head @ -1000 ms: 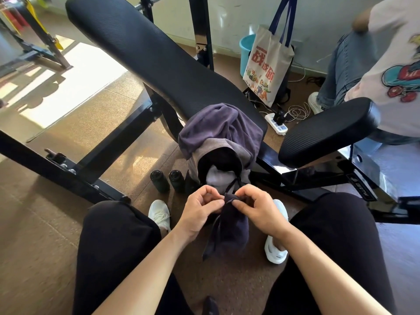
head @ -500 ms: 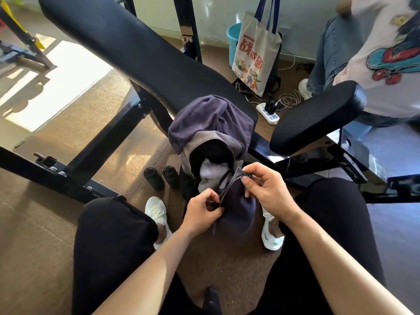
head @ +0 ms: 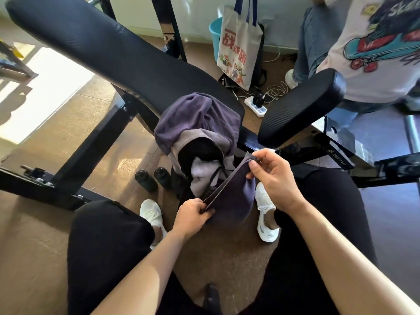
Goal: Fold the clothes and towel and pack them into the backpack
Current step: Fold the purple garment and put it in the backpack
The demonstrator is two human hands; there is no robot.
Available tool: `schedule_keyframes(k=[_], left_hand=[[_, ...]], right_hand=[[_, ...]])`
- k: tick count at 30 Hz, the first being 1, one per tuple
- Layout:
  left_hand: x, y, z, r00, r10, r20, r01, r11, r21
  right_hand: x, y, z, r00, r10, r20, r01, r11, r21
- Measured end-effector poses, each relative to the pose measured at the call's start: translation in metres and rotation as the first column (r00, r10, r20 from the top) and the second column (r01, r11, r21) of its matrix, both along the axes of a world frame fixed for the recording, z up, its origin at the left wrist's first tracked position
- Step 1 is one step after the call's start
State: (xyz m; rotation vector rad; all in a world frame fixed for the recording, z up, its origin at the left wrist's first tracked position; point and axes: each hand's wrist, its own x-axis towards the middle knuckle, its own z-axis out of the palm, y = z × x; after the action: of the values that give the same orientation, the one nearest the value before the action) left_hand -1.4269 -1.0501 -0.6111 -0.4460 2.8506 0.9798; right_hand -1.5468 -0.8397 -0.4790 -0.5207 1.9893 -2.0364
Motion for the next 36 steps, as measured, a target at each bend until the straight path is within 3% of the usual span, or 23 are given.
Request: schedule_keyframes(k=[4,7,9,13,16,19,22,27,33,36], left_hand=[[0.004,-0.017,0.005,0.994,-0.046,0.095,0.064,0.981,-0.185],[0.006,-0.039,0.020,0.994,-0.073,0.081,0.095,0.946,-0.309],[0.008,-0.056,0.034,0.997,-0.054,0.046,0.066,0.949,-0.309],[0.014,-0.077,0.058,0.998,-0.014,-0.059,0.006,0.990,-0.141],[0.019,-0.080,0.071,0.961,0.203,-0.188,-0.194,0.979,0.066],[0.021,-0.085,0.081,0.880,0.423,-0.214,-0.362,0.891,0.274],[0.023,-0.089,0.084,0.866,0.473,-0.164,-0.405,0.854,0.326],[0.024,-0.081,0.086,0.746,0.652,-0.137,-0.493,0.679,0.544],[0.020,-0.072,0.084,0.645,0.732,-0.220,-0.593,0.661,0.460],[0.019,-0.067,0.084,0.635,0.744,-0.209,-0.614,0.650,0.448]], right_hand=[[-0.011,0.006,-0.003,1.000,-0.025,0.013,0.025,0.999,0.030],[-0.020,0.010,-0.007,0.999,-0.010,-0.031,0.015,0.987,0.163],[-0.024,0.011,-0.014,0.996,-0.015,-0.090,0.039,0.961,0.274],[-0.032,0.011,-0.030,0.982,-0.113,-0.153,0.166,0.902,0.399],[-0.036,0.012,-0.035,0.959,-0.219,-0.182,0.278,0.858,0.433],[-0.035,0.011,-0.034,0.948,-0.263,-0.181,0.317,0.837,0.445],[-0.033,0.007,-0.036,0.962,-0.241,-0.131,0.274,0.865,0.421],[-0.029,0.001,-0.039,0.955,-0.264,-0.133,0.296,0.859,0.418],[-0.023,-0.004,-0.036,0.962,-0.197,-0.190,0.269,0.805,0.529],[-0.022,-0.007,-0.040,0.977,-0.206,-0.052,0.205,0.845,0.494]])
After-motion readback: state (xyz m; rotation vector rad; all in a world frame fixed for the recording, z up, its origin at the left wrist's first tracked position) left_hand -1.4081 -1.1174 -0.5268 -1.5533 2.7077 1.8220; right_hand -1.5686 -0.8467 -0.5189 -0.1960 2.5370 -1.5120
